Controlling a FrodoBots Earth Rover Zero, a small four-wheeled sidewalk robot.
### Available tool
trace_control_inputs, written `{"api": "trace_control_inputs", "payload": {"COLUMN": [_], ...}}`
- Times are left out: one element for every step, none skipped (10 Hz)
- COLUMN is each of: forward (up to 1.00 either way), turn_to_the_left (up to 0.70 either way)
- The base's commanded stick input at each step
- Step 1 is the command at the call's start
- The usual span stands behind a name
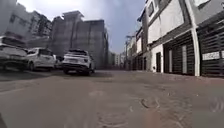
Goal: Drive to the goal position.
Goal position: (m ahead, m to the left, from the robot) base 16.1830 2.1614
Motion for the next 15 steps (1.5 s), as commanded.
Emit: {"api": "trace_control_inputs", "payload": {"forward": [1.00, 1.00, 1.00, 1.00, 1.00, 1.00, 1.00, 1.00, 1.00, 1.00, 1.00, 1.00, 1.00, 1.00, 1.00], "turn_to_the_left": [0.06, 0.06, 0.06, 0.06, 0.06, 0.06, 0.06, 0.06, 0.06, 0.06, 0.06, 0.06, 0.06, 0.06, 0.06]}}
